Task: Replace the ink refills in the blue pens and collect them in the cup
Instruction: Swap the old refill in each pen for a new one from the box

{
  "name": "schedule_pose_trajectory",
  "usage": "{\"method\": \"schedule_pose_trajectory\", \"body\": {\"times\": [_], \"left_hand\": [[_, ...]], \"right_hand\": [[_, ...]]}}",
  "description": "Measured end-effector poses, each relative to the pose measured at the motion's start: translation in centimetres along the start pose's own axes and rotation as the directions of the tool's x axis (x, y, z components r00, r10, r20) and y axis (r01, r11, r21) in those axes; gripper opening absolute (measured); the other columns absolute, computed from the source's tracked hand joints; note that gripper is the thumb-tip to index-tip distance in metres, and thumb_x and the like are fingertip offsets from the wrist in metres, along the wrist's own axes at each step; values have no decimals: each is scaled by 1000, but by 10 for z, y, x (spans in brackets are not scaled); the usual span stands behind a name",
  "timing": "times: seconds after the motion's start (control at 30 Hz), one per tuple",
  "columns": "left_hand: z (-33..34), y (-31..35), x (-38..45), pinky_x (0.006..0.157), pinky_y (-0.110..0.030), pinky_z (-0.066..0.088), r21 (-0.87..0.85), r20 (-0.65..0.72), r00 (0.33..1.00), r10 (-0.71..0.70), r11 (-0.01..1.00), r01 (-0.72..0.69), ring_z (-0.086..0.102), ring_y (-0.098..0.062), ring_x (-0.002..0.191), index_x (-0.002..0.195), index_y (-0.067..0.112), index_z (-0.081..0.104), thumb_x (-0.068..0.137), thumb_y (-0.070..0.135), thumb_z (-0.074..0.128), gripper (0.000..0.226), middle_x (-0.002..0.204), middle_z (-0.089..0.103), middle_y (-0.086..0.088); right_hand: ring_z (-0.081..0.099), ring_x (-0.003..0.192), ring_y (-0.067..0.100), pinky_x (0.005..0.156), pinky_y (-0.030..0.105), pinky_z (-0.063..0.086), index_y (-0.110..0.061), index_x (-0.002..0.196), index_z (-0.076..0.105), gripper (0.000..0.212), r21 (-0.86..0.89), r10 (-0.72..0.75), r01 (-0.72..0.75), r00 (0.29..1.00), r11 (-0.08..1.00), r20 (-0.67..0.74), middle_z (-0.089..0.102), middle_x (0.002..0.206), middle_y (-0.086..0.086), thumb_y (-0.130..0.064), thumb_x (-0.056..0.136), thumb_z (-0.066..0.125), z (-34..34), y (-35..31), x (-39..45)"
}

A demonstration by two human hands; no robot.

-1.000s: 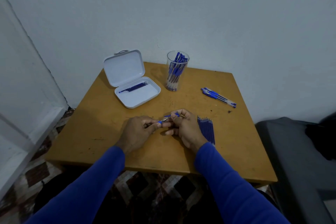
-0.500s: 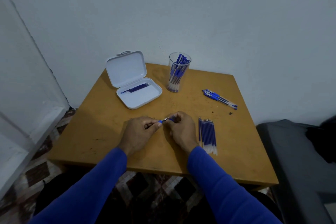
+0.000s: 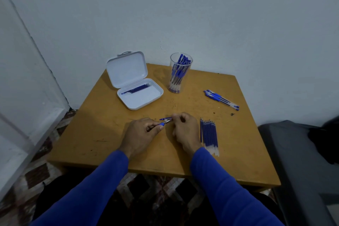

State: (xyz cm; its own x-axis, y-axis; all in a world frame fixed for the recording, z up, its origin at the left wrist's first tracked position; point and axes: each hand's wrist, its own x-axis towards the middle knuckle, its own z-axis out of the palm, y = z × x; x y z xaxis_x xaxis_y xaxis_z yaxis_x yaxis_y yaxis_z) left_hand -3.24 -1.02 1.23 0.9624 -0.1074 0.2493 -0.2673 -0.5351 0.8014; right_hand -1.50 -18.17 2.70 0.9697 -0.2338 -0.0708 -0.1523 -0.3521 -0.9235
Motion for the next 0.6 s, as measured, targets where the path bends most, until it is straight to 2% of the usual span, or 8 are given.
{"method": "schedule_pose_trajectory", "body": {"times": [0.1,0.17,0.3,0.4,0.5,0.6], "left_hand": [[0,2,-1,66,-13,46,19,10,1000,-5,1000,5,60,0,81,106,28,78,91,30,73,16,82,67,18],[-1,2,-1,66,-12,46,28,12,1000,9,1000,-10,61,1,82,107,28,77,90,29,74,17,81,66,19],[-2,2,-3,64,-11,45,7,-3,1000,30,1000,-30,62,-3,79,107,31,77,88,28,77,19,79,66,20],[-1,2,-3,64,-12,46,4,8,999,31,1000,-31,63,-3,79,105,30,78,88,28,77,18,81,68,20],[0,0,-3,65,-14,47,-21,19,1000,13,1000,-13,65,-4,78,104,30,79,88,28,77,16,80,70,19],[-1,-1,-3,65,-15,49,-51,36,999,-4,999,6,66,-6,76,99,31,79,90,30,75,11,77,70,19]], "right_hand": [[49,47,8,42,22,39,-8,90,69,47,84,-7,-2,994,996,105,60,62,3,-51,101,54,-11,-1,-9],[46,42,7,39,20,36,-1,88,68,53,65,-43,33,986,997,159,59,59,5,-53,97,59,-15,-3,-11],[45,41,5,40,16,36,3,90,66,43,84,-57,37,969,996,239,57,55,1,-39,95,69,-16,-6,-11],[47,45,3,44,16,40,1,91,66,29,75,-33,13,961,997,276,58,53,-7,-27,98,68,-19,-5,-9],[51,53,6,52,19,46,-8,89,68,17,90,-40,12,950,996,310,60,61,-6,-23,98,67,-20,-4,-7],[53,55,7,52,19,47,-2,98,70,10,139,-54,7,941,990,334,62,69,-2,-11,96,67,-21,-5,-7]]}}
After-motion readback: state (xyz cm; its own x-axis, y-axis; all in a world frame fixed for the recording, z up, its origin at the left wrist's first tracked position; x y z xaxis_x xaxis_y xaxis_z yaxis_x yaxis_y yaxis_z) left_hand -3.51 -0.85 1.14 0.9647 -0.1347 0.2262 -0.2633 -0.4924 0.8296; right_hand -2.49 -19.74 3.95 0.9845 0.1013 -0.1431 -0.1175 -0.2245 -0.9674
